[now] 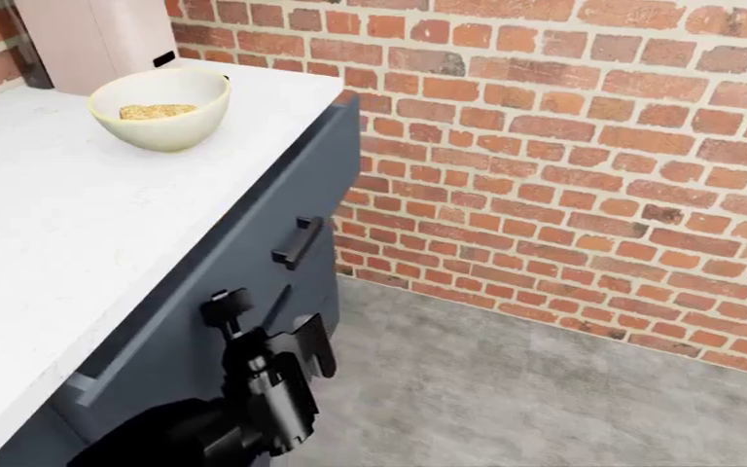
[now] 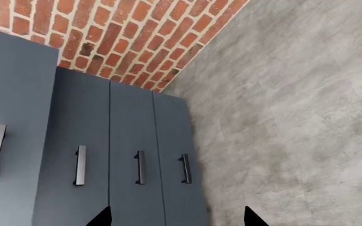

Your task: Place the bar in the bowl and close the drawer.

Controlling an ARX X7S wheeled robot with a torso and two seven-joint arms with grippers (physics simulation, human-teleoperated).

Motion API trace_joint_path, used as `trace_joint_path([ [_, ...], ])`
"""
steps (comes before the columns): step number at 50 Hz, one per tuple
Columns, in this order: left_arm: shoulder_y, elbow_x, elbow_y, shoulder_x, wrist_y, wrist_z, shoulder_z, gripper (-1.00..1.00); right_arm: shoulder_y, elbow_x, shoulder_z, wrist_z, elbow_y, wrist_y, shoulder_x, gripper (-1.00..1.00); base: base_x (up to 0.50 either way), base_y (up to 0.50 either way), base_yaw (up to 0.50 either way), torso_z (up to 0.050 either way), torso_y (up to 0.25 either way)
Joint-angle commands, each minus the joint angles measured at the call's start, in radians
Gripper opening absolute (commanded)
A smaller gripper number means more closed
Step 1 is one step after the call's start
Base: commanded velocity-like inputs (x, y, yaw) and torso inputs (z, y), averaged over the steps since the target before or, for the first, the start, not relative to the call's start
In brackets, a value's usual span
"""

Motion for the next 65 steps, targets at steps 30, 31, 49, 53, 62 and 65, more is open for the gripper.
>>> trace_joint_path([
  [30, -0.042, 0.120, -0.225, 0.000, 0.027, -0.038, -0.003, 1.00, -0.019, 0.001, 0.002, -0.001, 0.000, -0.023, -0.016, 1.00, 0.00, 0.00, 0.00, 0.001, 0.002],
  [31, -0.040, 0.125, -0.227, 0.000, 0.026, -0.040, -0.002, 1.00, -0.020, 0.001, 0.003, -0.002, 0.000, -0.024, -0.017, 1.00, 0.00, 0.00, 0.00, 0.000, 0.000],
  [49, -0.035, 0.187, -0.260, 0.000, 0.019, -0.049, -0.048, 1.00, -0.025, 0.000, 0.005, -0.001, 0.000, -0.033, -0.024, 1.00, 0.00, 0.00, 0.00, 0.001, 0.002],
  [53, -0.032, 0.219, -0.260, 0.000, 0.011, -0.044, -0.078, 1.00, -0.025, -0.001, 0.005, -0.001, 0.000, -0.035, -0.025, 1.00, 0.00, 0.00, 0.00, 0.000, 0.003],
  [62, -0.029, 0.333, -0.260, -0.002, -0.007, -0.026, -0.194, 1.00, -0.032, -0.001, 0.007, -0.004, 0.000, -0.040, -0.027, 1.00, 0.00, 0.00, 0.00, 0.000, 0.002],
  [65, -0.027, 0.357, -0.260, -0.006, -0.011, -0.021, -0.218, 1.00, -0.035, -0.001, 0.008, -0.005, 0.000, -0.042, -0.028, 1.00, 0.00, 0.00, 0.00, 0.003, 0.000],
])
